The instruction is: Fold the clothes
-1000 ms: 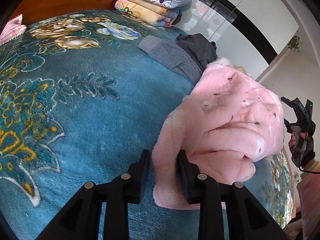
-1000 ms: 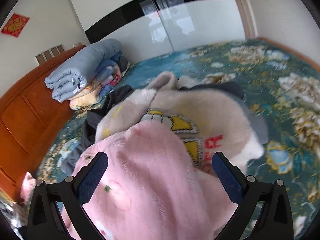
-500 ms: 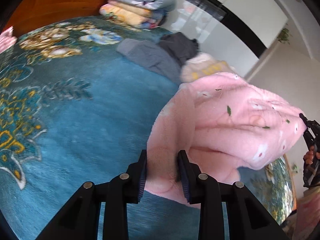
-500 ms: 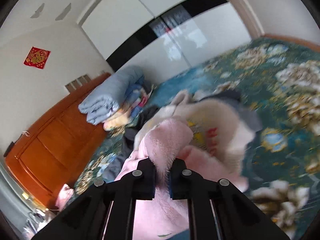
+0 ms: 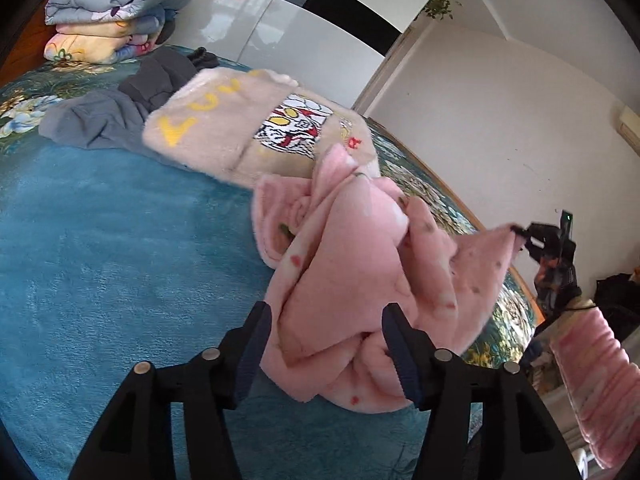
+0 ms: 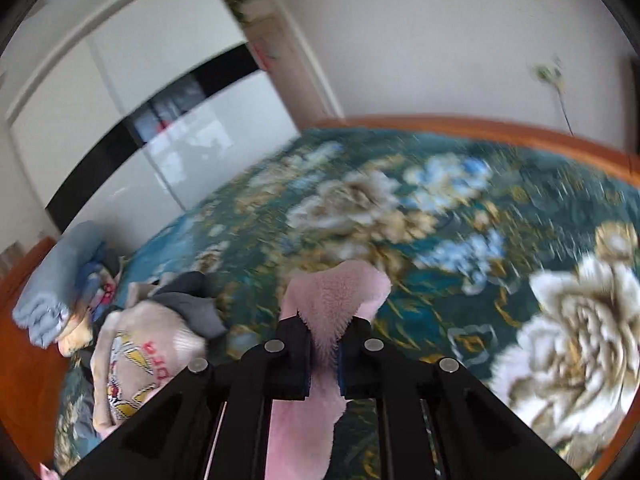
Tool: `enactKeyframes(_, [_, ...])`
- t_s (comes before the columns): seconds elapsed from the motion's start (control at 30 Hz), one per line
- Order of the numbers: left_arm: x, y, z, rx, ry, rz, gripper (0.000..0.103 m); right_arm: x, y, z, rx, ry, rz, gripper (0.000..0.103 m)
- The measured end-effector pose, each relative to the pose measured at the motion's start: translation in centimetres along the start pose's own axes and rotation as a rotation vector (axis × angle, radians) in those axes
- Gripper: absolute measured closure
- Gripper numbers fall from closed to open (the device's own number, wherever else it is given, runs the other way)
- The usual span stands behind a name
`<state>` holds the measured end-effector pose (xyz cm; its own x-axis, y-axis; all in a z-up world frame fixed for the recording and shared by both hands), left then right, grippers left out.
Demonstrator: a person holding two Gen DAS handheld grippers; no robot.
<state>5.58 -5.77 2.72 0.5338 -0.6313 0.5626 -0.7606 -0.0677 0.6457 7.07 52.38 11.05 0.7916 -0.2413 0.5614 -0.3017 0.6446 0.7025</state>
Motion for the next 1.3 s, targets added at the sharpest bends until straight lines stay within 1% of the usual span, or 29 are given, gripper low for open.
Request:
enactKeyframes(0.07, [-0.1,0.5,1.2,0.031,0.021,-0.005,0.039,-0.5,-1.0,-1.7,-0.013,-0.020,0.033,0.089])
enactKeyframes(0.13, [-0.4,1.0,2.0,0.054,0.031,-0.009,0.038,-0.5,-1.7,-2.4,0.010,-0.046,0.044,0.082])
enactKeyframes(0.2, [-1.0,1.7,2.6,0.073,0.035,-0.012,0.038,0.2,-1.3,-2.5,0.034,-0.070,0.029,0.043])
enactKeyframes(0.23, [-1.2,1.9,2.7,0.077,0.034,-0.015,0.038,0.7,-0.8,-2.4,0.049,-0.088,0.012,0.037])
enactKeyframes(0.27, [-1.5,2.2,2.2,0.069,0.025,-0.021,0.037,1.3,-0.3,-2.0,0.069,-0.112,-0.012,0.035])
enactKeyframes(0.33, [-2.7,3.4,1.4,0.045,0.001,-0.028,0.034,2.4,0.6,-0.3,0.120,-0.146,-0.041,0.035])
enactKeyframes(0.37, [-3.5,4.3,1.0,0.030,-0.007,-0.030,0.033,2.6,0.5,1.2,0.155,-0.133,-0.037,0.035])
enactKeyframes(0.43, [-5.3,5.9,0.2,0.010,-0.027,-0.029,0.032,2.5,-0.9,5.7,0.244,-0.034,0.007,0.035])
enactKeyframes(0.47, [-6.3,6.6,-0.2,0.005,-0.036,-0.023,0.032,2.1,-2.3,8.4,0.288,0.029,0.053,0.035])
enactKeyframes(0.53, [-8.3,7.9,-0.9,0.005,-0.049,0.002,0.032,0.1,-7.0,13.5,0.337,0.174,0.196,0.035])
enactKeyframes(0.57, [-9.2,8.6,-1.3,0.005,-0.055,0.015,0.032,-1.1,-9.7,15.8,0.354,0.230,0.270,0.035])
enactKeyframes(0.6, [-10.2,9.2,-1.6,0.006,-0.059,0.030,0.032,-2.3,-12.1,17.9,0.374,0.262,0.329,0.035])
enactKeyframes(0.67, [-11.7,10.0,-2.3,0.000,-0.051,0.060,0.032,-4.8,-15.8,20.8,0.412,0.255,0.399,0.035])
enactKeyframes(0.73, [-13.0,10.2,-2.8,-0.032,-0.035,0.089,0.031,-7.2,-18.2,22.5,0.404,0.228,0.446,0.035])
enactKeyframes(0.77, [-13.6,10.1,-2.9,-0.041,-0.027,0.105,0.031,-8.2,-19.1,22.9,0.386,0.213,0.469,0.036])
enactKeyframes(0.83, [-14.8,9.9,-2.8,-0.033,-0.035,0.136,0.033,-9.5,-20.0,22.5,0.320,0.181,0.509,0.070])
enactKeyframes(0.87, [-15.1,9.8,-2.7,-0.025,-0.047,0.149,0.033,-9.7,-19.9,22.1,0.306,0.168,0.511,0.100])
enactKeyframes(0.9, [-15.2,9.7,-2.8,-0.014,-0.065,0.153,0.037,-9.6,-19.7,21.6,0.296,0.164,0.504,0.099])
enactKeyframes(0.93, [-15.3,9.6,-2.8,-0.006,-0.081,0.154,0.051,-9.0,-19.0,21.0,0.291,0.175,0.482,0.099])
enactKeyframes(0.97, [-15.5,9.6,-2.9,-0.002,-0.090,0.150,0.059,-8.1,-18.0,20.1,0.287,0.183,0.450,0.099])
enactKeyframes(1.03, [-15.4,9.6,-2.9,0.021,-0.096,0.144,0.088,-5.8,-15.5,17.7,0.272,0.180,0.368,0.099])
enactKeyframes(1.13, [-15.1,9.6,-2.7,0.068,-0.097,0.134,0.092,-2.0,-11.7,13.1,0.210,0.148,0.244,0.099])
enactKeyframes(1.2, [-13.9,9.8,-2.0,0.080,-0.086,0.108,0.093,0.6,-9.5,9.4,0.154,0.123,0.165,0.099])
enactKeyframes(1.27, [-12.4,10.2,-1.1,0.085,-0.064,0.076,0.095,2.5,-7.9,6.0,0.086,0.107,0.113,0.099])
enactKeyframes(1.3, [-11.2,10.6,-0.3,0.091,-0.050,0.053,0.096,3.1,-7.3,4.4,0.057,0.095,0.101,0.099])
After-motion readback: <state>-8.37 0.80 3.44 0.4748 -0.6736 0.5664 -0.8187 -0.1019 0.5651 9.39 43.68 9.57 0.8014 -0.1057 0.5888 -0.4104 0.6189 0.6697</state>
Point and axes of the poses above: each gripper's, at about its wrist camera, not at the fingertips, and x roughly against the way its jaws point, z to its left, y to its top, the point moved 6 cm from there along -x, roughly the way its jaws point, and after that the axes turned 1 degree about -z, right-handed, at the moved point
